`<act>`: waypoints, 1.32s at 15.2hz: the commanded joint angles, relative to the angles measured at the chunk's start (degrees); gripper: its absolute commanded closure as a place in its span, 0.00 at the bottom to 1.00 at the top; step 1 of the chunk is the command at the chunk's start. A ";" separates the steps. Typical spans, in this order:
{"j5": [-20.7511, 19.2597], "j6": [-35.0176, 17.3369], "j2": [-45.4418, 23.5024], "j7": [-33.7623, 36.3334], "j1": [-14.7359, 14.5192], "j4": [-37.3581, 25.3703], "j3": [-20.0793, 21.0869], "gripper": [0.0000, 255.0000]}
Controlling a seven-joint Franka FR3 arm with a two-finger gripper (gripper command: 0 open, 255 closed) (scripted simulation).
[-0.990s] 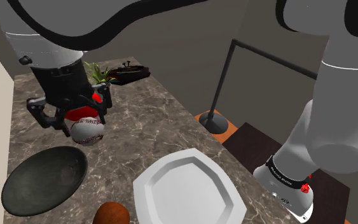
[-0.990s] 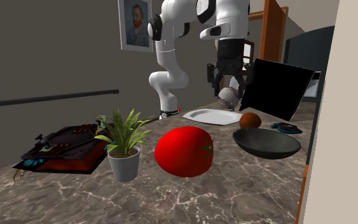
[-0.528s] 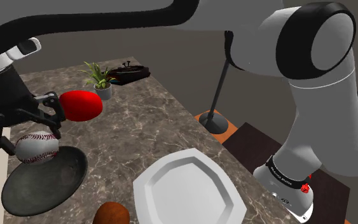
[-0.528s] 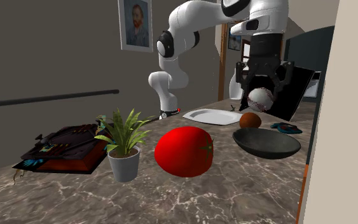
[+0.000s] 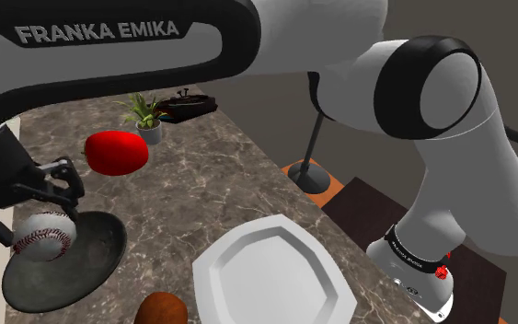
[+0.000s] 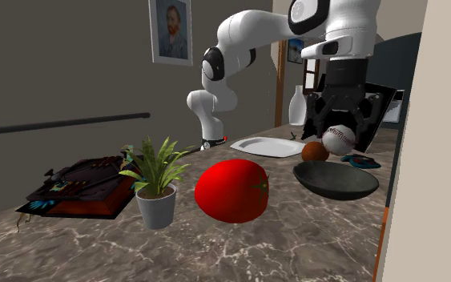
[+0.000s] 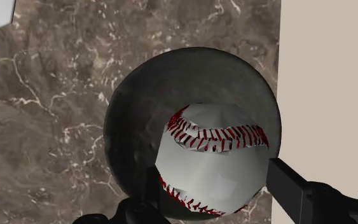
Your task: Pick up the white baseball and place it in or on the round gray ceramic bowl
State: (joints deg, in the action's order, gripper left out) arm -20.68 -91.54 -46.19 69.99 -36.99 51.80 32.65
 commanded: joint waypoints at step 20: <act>-0.05 -7.18 0.82 0.84 2.28 8.51 0.14 0.00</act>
State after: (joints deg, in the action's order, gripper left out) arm -20.73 -98.72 -45.37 70.83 -34.72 60.32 32.79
